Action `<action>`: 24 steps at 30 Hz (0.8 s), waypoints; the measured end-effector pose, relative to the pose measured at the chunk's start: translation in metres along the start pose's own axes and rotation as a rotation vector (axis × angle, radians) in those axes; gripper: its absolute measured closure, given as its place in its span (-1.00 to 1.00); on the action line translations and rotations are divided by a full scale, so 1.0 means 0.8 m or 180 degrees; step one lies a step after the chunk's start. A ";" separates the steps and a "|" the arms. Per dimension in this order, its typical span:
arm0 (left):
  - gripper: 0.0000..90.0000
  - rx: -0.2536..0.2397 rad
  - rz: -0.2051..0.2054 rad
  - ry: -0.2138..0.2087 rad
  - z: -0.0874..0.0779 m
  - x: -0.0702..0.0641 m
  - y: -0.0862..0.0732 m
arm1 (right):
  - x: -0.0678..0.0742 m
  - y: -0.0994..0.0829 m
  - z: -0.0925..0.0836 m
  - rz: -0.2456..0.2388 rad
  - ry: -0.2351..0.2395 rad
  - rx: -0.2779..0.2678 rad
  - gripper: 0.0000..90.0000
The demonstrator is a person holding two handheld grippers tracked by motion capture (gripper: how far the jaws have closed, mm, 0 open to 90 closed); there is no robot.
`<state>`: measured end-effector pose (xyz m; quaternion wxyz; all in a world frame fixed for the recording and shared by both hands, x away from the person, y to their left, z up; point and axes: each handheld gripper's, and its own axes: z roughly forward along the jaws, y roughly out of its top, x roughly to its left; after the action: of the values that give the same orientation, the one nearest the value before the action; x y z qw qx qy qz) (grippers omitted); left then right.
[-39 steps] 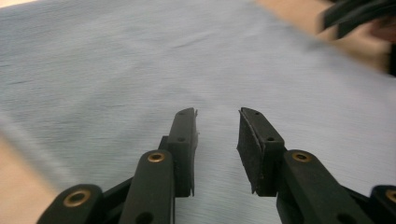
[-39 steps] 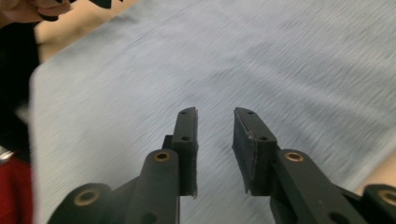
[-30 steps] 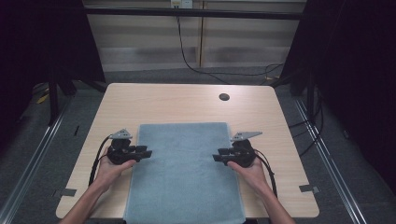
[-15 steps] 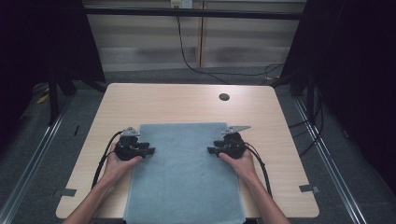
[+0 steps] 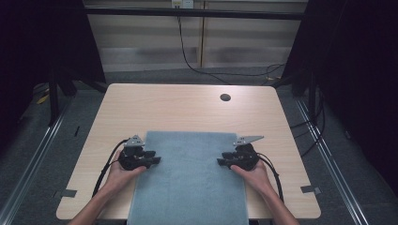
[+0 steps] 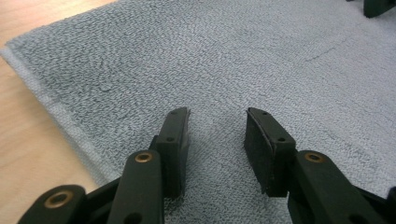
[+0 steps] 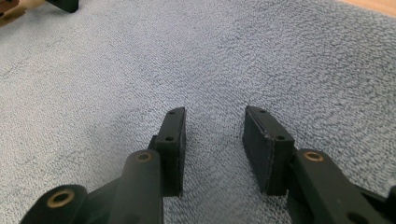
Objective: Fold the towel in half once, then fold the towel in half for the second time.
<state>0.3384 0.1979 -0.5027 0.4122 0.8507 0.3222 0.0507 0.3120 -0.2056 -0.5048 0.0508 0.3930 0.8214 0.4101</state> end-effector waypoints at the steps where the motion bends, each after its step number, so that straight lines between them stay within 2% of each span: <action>1: 0.33 -0.0022 -0.0039 -0.0030 -0.001 -0.001 -0.003 | 0.001 -0.001 -0.002 -0.0009 0.0013 0.0021 0.32; 5: 0.34 -0.0045 -0.0072 -0.0113 -0.006 -0.007 -0.009 | 0.007 -0.007 -0.007 -0.0035 0.0003 0.0029 0.32; 10: 0.35 -0.0002 -0.0023 -0.0173 -0.014 -0.022 -0.018 | 0.020 -0.017 -0.017 -0.0047 0.0029 0.0076 0.32; 13: 0.35 0.0010 -0.0006 -0.0198 -0.019 -0.028 -0.023 | 0.026 -0.019 -0.020 -0.0183 0.0051 0.0142 0.31; 15: 0.37 0.0013 -0.0039 -0.0209 -0.021 -0.029 -0.025 | 0.028 -0.021 -0.022 -0.0121 0.0096 0.0147 0.30; 18: 0.37 0.0059 -0.0042 -0.0254 -0.024 -0.032 -0.026 | 0.032 -0.024 -0.024 -0.0106 0.0138 0.0156 0.30; 21: 0.36 0.0070 -0.0005 -0.0296 -0.031 -0.039 -0.034 | 0.042 -0.030 -0.028 -0.0187 0.0121 0.0165 0.28; 24: 0.35 0.0136 0.0027 -0.0342 -0.040 -0.046 -0.040 | 0.053 -0.036 -0.031 -0.0173 0.0176 0.0164 0.23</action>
<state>0.2816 0.2122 -0.4984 0.4104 0.8622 0.2969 -0.0002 0.2554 -0.2028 -0.4991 0.0291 0.3602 0.8432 0.3980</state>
